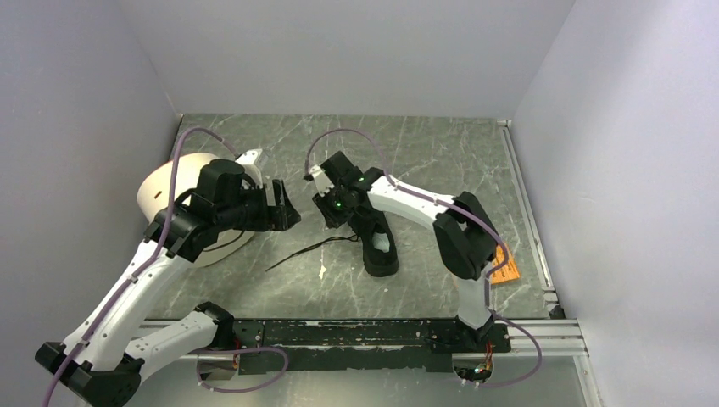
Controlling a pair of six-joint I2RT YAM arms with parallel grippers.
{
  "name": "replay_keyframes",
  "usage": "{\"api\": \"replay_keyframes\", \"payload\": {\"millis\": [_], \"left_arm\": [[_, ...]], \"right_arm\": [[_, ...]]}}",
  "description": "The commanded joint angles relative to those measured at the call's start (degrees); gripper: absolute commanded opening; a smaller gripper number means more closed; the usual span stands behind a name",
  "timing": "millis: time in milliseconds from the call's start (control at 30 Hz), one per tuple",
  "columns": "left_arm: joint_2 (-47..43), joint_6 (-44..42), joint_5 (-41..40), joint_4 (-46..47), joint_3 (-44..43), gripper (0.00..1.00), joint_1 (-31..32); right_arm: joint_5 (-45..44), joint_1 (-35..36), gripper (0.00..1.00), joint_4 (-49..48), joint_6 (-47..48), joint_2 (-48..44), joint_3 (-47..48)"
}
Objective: Tie the shoes
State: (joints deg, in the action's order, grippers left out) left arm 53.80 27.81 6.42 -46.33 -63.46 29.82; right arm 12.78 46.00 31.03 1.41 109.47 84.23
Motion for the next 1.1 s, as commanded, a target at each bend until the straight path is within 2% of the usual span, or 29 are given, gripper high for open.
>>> {"api": "replay_keyframes", "payload": {"millis": [0, 133, 300, 667, 800, 900, 1067], "left_arm": [[-1.7, 2.6, -1.8, -4.4, -0.7, 0.85, 0.0], [-2.9, 3.5, -2.2, -5.4, -0.7, 0.86, 0.0], [-3.6, 3.9, -2.0, -5.6, -0.9, 0.86, 0.0], [-3.0, 3.5, -2.0, -6.7, -2.1, 0.86, 0.0], [-2.8, 3.1, -2.2, -7.4, -2.3, 0.87, 0.0], [-2.8, 2.8, -2.4, -7.0, -2.1, 0.87, 0.0], [-2.8, 2.0, 2.3, -1.7, 1.3, 0.88, 0.0]], "right_arm": [[-4.0, 0.3, 0.29, 5.0, 5.2, 4.6, 3.1], [-7.1, 1.2, 0.29, 5.4, 7.4, 5.3, 1.2], [-4.9, 1.7, 0.24, 4.7, 6.7, 6.3, 1.0], [-9.2, 3.9, 0.25, 0.7, 6.1, 9.0, -2.0], [-7.4, 4.4, 0.07, 3.5, 4.8, 9.3, 0.4], [-3.1, 4.4, 0.00, 6.2, 2.8, 4.6, 0.6], [2.7, 3.3, 0.00, 4.0, -2.1, -9.3, -5.8]]}}
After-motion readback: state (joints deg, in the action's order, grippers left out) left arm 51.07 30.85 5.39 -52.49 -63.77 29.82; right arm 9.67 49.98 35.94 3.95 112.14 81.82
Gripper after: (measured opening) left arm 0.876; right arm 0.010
